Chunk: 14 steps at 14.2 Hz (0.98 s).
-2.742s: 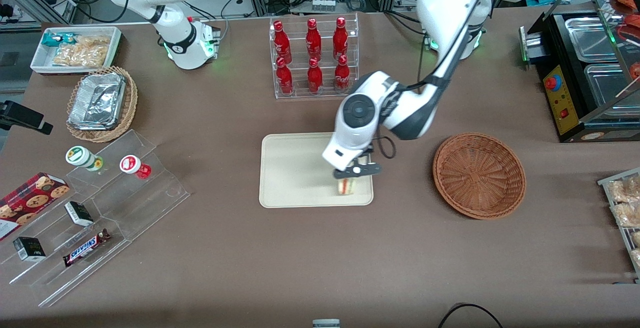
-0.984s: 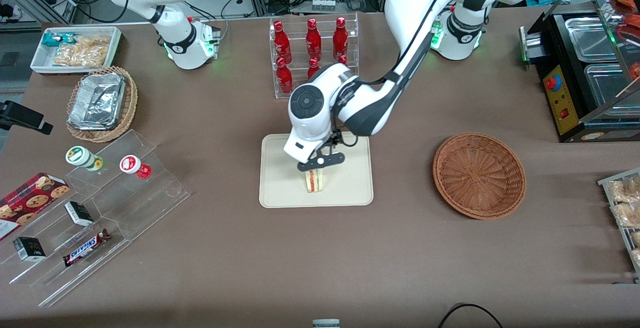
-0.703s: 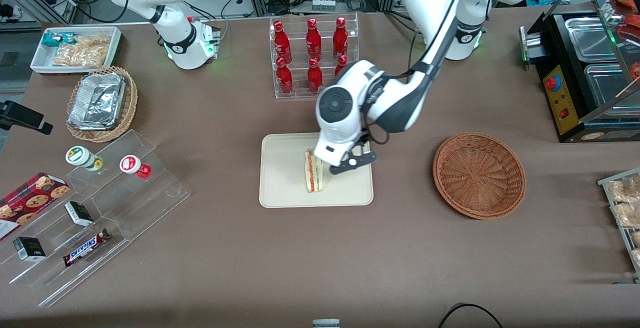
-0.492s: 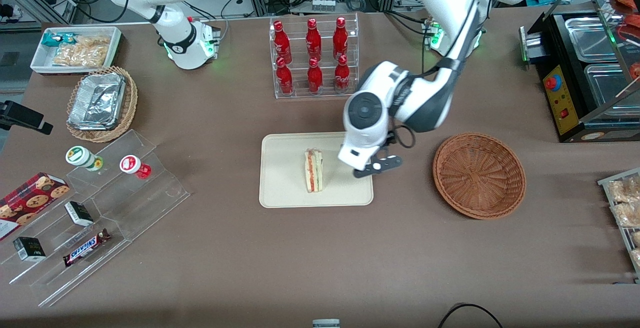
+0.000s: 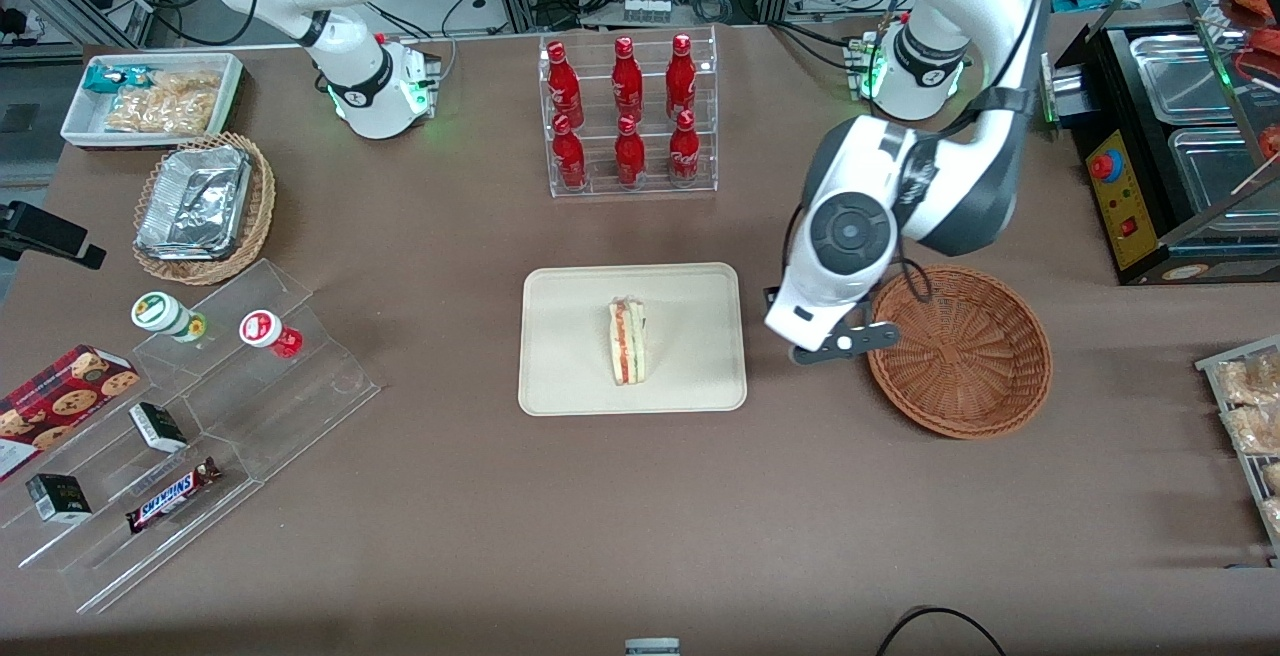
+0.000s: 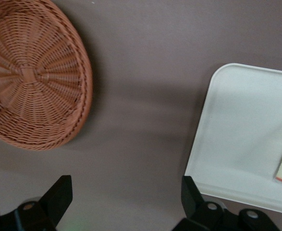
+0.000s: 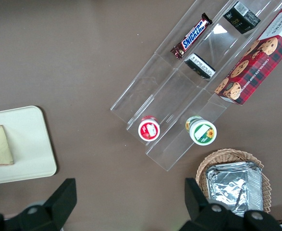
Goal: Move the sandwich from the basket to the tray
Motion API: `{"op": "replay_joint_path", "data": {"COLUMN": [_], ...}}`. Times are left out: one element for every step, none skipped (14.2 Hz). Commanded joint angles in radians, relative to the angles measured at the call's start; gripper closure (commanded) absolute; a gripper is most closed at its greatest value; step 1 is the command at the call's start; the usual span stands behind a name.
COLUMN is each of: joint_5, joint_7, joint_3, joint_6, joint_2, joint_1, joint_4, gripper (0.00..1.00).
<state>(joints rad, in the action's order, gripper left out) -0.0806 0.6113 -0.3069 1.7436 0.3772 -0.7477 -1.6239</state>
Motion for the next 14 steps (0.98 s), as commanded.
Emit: {"op": "replay_joint_path", "data": {"joint_5": [-0.013,-0.015,-0.016,-0.024,-0.027,-0.024,-0.019,-0.012,-0.008,-0.005,0.008,0.030,0.042,0.048], "joint_7": [-0.063,-0.096,-0.122,-0.158,-0.215,-0.263,-0.298,-0.330,-0.361,-0.396,-0.427,-0.455,-0.482,-0.504], "joint_3": [-0.041,-0.041,-0.031,0.024,0.079,0.125,0.184,0.242,0.282,0.301,0.324,0.369,0.414,0.449], "joint_6": [-0.051,-0.084,-0.093,-0.099,-0.102,-0.125,-0.137,-0.141,-0.145,-0.163,-0.188,-0.211,-0.219,-0.220], "joint_2": [-0.093,-0.128,-0.148,-0.165,-0.179,-0.193,-0.208,-0.227,-0.242,-0.257,-0.268,-0.283,-0.296,-0.308], "joint_1": [-0.010,-0.007,0.063,0.130,0.189,0.253,0.313,0.391,0.439,0.483,0.520,0.583,0.638,0.686], "joint_4": [-0.037,-0.037,-0.036,-0.033,-0.033,-0.031,-0.030,-0.031,-0.031,-0.030,-0.024,-0.022,-0.022,-0.025], "gripper": [0.00,0.00,0.00,0.00,0.00,0.00,0.00,0.00,0.00,0.00,0.00,0.00,0.00,0.00]}}
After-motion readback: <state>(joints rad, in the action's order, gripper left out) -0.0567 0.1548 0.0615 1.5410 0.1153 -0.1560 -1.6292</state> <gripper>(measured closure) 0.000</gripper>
